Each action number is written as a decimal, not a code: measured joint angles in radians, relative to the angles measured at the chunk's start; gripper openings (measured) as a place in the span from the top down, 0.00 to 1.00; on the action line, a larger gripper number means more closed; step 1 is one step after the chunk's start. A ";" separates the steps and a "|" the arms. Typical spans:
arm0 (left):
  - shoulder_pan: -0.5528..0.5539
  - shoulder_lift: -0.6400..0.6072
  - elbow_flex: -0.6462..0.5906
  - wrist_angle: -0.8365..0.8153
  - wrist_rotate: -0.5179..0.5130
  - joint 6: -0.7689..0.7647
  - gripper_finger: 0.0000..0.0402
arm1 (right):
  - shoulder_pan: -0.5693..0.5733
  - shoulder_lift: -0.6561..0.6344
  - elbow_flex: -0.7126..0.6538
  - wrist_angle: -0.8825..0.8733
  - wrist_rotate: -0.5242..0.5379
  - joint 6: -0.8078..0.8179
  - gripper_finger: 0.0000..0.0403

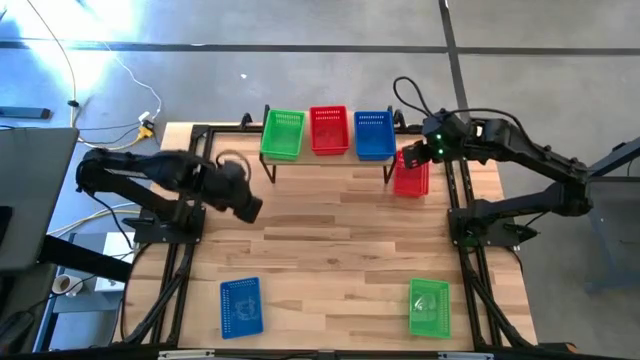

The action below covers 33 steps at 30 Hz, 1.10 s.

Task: Stack baskets on shelf by color
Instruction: Stack the blue bin on top of the stacked blue bins on the shelf

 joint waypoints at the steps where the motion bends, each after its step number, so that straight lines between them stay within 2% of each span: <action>1: -0.030 0.000 -0.016 0.001 0.009 -0.034 0.57 | -0.002 0.000 0.000 0.003 0.000 -0.003 0.74; 14: -0.435 0.001 -0.187 0.017 0.029 -0.527 0.57 | -0.002 0.000 0.000 0.003 -0.005 0.017 0.74; 20: -0.591 0.021 -0.209 0.056 -0.029 -0.795 0.57 | -0.001 0.000 0.000 0.003 -0.031 0.024 0.74; 23: -0.647 0.056 -0.214 0.065 -0.041 -0.906 0.57 | -0.001 0.001 0.000 0.002 -0.033 -0.005 0.74; 27: -0.697 0.117 -0.223 0.077 -0.001 -1.013 0.57 | -0.001 0.001 0.000 0.003 -0.049 -0.012 0.74; 33: -0.736 0.195 -0.224 0.129 0.032 -1.049 0.57 | 0.000 0.001 0.000 0.003 -0.084 -0.056 0.74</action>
